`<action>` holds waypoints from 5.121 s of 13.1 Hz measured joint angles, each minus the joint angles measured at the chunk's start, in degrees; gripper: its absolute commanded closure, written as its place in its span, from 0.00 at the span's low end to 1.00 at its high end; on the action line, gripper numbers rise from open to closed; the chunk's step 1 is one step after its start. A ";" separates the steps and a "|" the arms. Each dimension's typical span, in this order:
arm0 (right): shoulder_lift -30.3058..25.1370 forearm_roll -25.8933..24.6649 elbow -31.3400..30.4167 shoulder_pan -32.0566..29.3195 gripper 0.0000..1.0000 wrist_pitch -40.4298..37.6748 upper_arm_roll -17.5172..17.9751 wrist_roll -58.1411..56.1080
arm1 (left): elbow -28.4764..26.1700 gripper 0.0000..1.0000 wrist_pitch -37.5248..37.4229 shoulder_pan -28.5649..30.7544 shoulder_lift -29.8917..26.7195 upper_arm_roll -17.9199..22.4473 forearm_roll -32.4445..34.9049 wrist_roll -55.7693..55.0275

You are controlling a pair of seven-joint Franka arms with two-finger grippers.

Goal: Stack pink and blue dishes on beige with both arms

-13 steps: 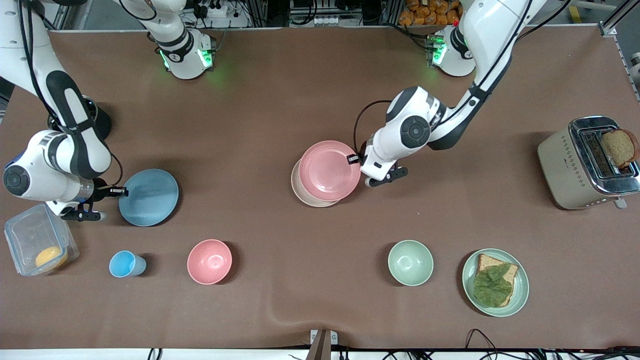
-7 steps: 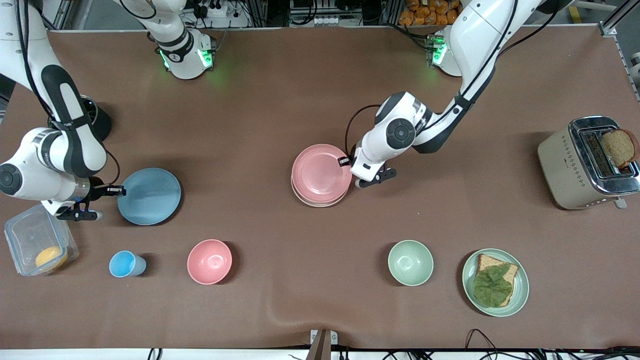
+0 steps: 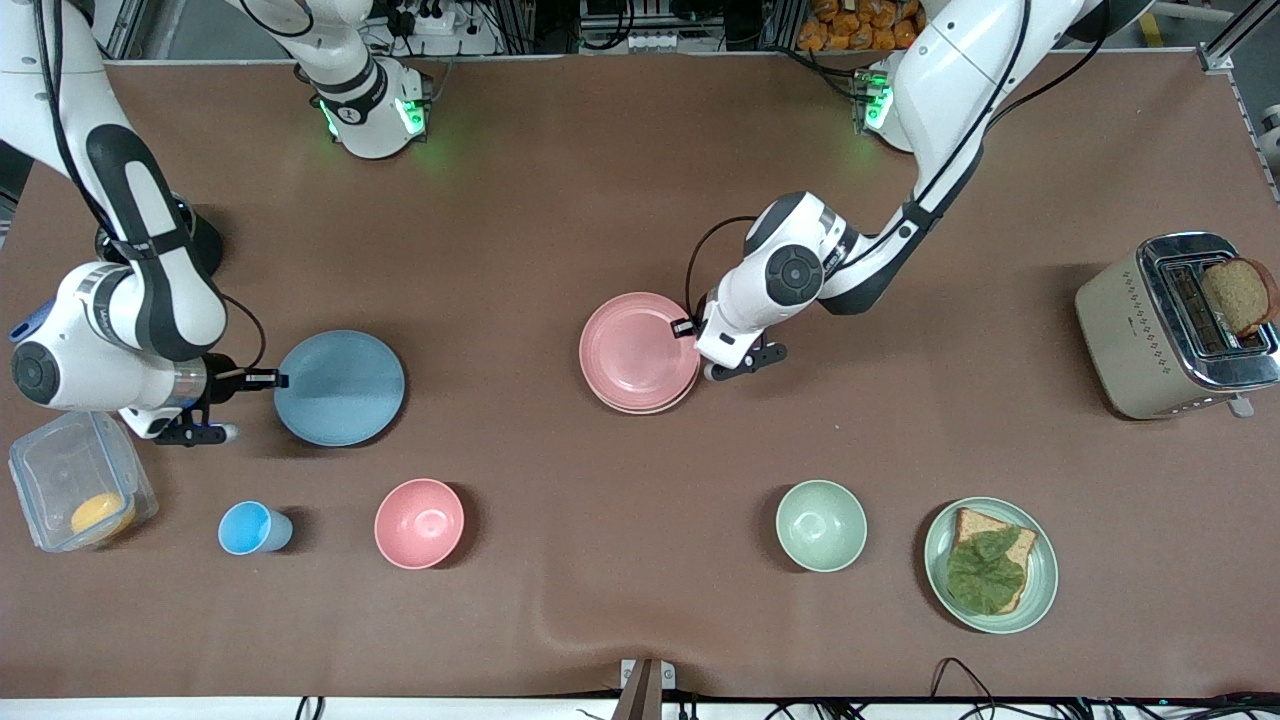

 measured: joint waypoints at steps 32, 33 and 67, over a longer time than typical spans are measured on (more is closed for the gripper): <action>7.99 14.19 9.73 34.30 0.49 7.42 9.84 31.42 | 21.90 0.00 -54.02 22.70 -33.60 10.60 7.37 47.04; 7.98 14.19 9.73 34.30 0.02 7.41 9.79 31.46 | 21.88 0.00 -54.02 22.52 -33.60 10.60 7.37 47.03; -29.47 -3.83 11.17 6.34 0.00 -23.00 -1.91 8.29 | 20.02 0.00 -58.59 16.17 -39.68 19.97 3.20 43.56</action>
